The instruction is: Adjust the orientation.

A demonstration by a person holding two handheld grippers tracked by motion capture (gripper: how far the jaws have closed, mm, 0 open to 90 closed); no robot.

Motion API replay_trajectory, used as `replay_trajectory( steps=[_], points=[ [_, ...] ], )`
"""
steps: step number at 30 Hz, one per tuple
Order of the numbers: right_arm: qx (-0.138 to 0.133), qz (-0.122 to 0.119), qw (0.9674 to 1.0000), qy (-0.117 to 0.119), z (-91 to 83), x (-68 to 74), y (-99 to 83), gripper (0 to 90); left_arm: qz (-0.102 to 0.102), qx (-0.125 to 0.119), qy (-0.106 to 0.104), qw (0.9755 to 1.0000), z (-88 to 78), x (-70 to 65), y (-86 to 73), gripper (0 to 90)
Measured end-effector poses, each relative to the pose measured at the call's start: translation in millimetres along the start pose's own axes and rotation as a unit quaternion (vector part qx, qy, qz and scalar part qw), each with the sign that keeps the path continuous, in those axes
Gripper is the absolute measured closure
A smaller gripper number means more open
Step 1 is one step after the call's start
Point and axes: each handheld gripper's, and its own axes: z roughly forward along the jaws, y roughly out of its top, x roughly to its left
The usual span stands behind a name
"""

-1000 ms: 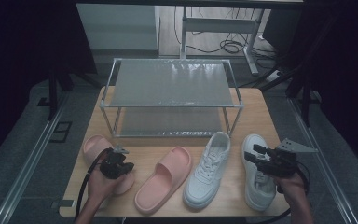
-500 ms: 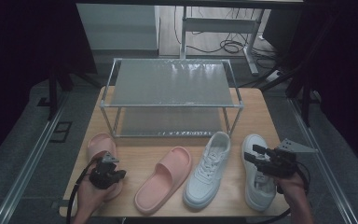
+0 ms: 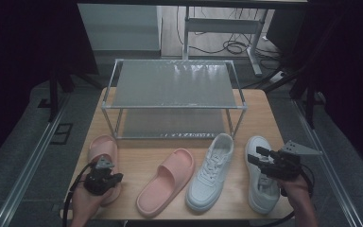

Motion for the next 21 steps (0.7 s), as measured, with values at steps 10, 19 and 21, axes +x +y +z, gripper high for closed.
replay_trajectory(
  steps=[10,19,21],
  points=[
    [0.000,0.003,1.0000,0.000,0.8,0.1,-0.1,44.2,-0.065,-0.060,0.060,0.9943,-49.6,78.5,20.1,89.7],
    [0.002,0.005,1.0000,-0.003,1.5,-2.0,-1.2,44.2,-0.117,-0.039,0.085,0.9888,-7.2,146.0,19.8,90.0],
    [0.003,0.006,1.0000,-0.003,2.5,-2.7,-1.8,44.2,-0.116,-0.032,0.089,0.9888,2.9,155.0,22.8,90.0]
  ],
)
